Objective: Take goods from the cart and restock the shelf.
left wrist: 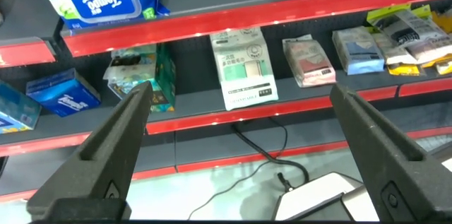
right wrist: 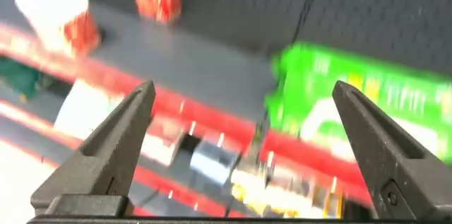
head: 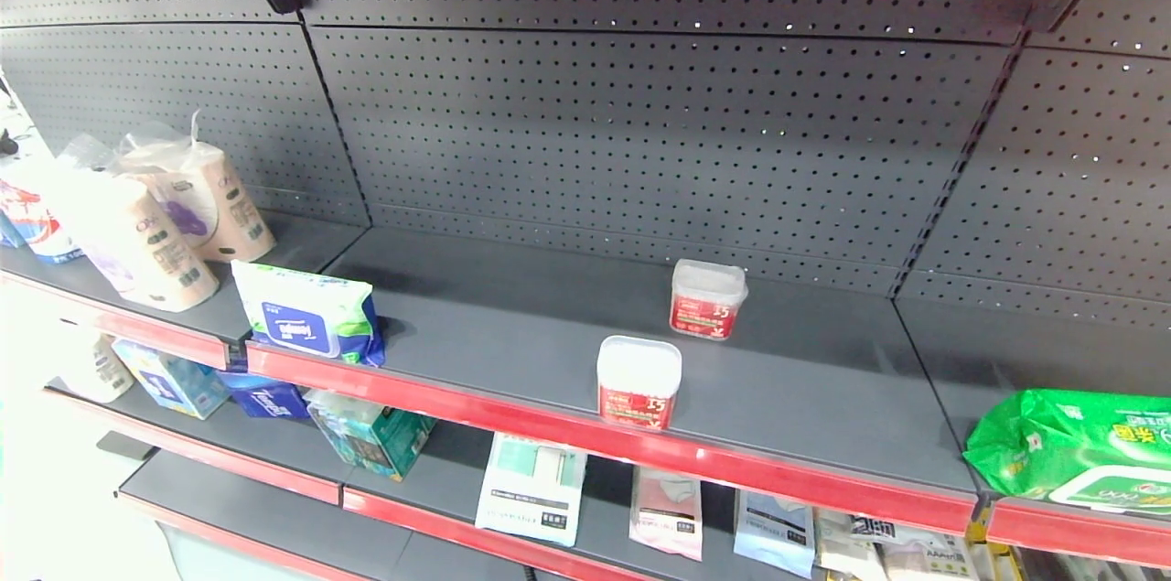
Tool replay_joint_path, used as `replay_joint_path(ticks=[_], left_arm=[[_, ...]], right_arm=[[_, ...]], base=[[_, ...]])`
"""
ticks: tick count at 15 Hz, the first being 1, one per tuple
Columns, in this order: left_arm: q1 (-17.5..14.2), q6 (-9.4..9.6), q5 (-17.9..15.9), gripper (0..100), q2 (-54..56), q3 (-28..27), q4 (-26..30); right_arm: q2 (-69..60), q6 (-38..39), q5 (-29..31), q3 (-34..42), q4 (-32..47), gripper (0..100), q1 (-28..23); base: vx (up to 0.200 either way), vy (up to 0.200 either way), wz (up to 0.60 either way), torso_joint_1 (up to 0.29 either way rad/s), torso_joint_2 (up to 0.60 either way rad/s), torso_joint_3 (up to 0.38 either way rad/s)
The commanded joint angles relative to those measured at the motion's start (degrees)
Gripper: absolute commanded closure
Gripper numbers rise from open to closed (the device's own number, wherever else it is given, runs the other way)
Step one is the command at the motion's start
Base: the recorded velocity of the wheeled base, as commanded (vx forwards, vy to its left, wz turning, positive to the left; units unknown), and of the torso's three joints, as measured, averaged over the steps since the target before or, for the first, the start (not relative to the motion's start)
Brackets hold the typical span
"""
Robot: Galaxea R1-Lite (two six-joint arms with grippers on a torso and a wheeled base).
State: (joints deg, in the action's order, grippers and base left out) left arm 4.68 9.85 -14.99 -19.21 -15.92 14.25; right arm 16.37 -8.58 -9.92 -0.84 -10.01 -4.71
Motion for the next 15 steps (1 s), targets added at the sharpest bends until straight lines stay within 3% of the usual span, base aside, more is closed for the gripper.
replay_joint_path(ticks=[1,5,11,14,15], left_arm=[[0.06,-0.01,-0.3,0,0.05,0.54,-0.01],[-0.02,-0.01,-0.47,0,0.32,1.95,-1.07],[-0.02,-0.09,-0.56,0,0.05,3.35,-1.95],[-0.02,-0.09,-0.56,0,0.14,3.88,-1.95],[-0.02,-0.09,-0.56,0,0.32,4.41,-1.95]], right_arm=[[-10.75,1.2,2.36,0.84,6.84,0,-0.22],[-10.66,10.69,11.51,0.84,9.74,0,-0.3],[-10.57,6.91,8.96,0.84,9.74,0,0.05],[-12.77,7.0,8.96,0.84,9.74,0,6.64],[-13.03,7.53,8.96,0.84,9.74,0,6.11]], base=[[0.0,0.0,0.0,0.0,0.0,0.0],[0.0,0.0,0.0,0.0,0.0,0.0],[0.0,0.0,0.0,0.0,0.0,0.0],[0.0,0.0,0.0,0.0,0.0,0.0],[0.0,0.0,0.0,0.0,0.0,0.0]])
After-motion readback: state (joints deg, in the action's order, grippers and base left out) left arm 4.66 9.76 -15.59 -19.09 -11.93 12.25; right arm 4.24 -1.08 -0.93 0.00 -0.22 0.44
